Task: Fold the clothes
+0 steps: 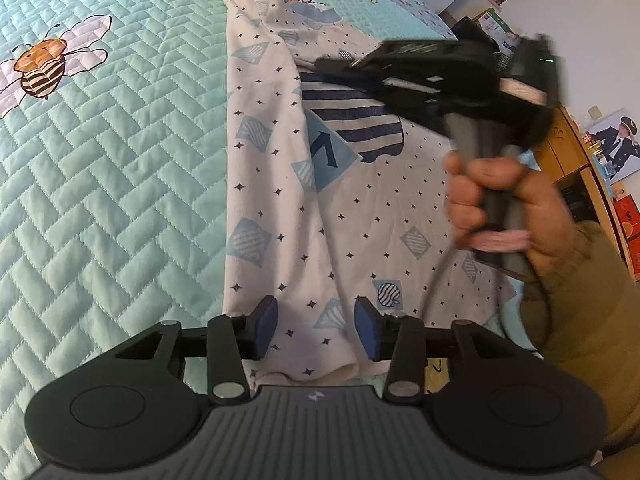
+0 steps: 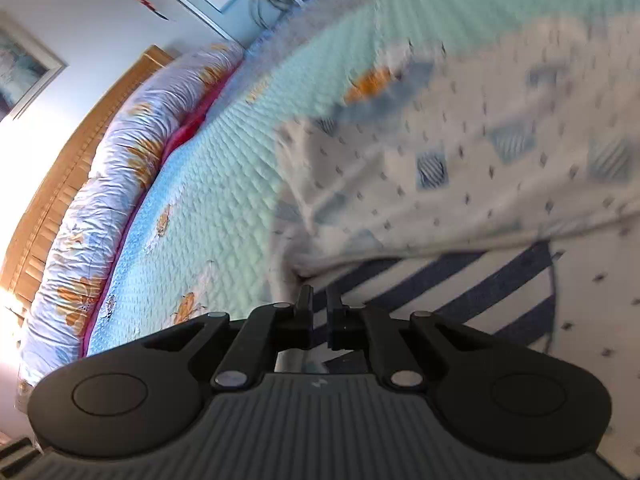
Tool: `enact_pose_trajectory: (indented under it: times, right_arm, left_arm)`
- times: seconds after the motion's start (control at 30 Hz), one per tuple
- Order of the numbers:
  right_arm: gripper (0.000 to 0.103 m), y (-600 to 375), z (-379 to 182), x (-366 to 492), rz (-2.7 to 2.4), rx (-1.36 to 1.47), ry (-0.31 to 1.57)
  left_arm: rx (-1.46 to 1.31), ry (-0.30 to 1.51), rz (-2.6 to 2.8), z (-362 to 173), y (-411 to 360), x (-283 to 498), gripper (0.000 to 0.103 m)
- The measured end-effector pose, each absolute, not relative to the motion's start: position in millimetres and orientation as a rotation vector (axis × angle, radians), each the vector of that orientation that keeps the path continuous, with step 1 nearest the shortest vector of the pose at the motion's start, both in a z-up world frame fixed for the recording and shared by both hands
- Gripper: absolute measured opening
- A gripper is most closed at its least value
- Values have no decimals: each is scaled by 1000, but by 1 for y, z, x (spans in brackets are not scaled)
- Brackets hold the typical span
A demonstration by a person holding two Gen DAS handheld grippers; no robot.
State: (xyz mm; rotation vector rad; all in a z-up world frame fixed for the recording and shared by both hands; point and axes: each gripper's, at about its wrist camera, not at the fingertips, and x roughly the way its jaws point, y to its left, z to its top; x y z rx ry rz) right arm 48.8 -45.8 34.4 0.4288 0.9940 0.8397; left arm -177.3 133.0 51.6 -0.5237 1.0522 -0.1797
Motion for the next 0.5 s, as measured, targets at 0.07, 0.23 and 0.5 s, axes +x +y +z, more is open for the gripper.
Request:
enact_pose_trajectory:
  times: [0.07,0.23,0.5]
  right_arm:
    - [7,-49,45,39,924,502,1007]
    - [10,-30,14,19,1011,446,1202]
    - [9,-52,21,22,1015,563,1169]
  left_arm:
    - [-518,1054,-173,53,131,-178,46]
    - [-507,1066,-155,56,129,-180,47]
    - [-466,995,-109,87,136,-183,47]
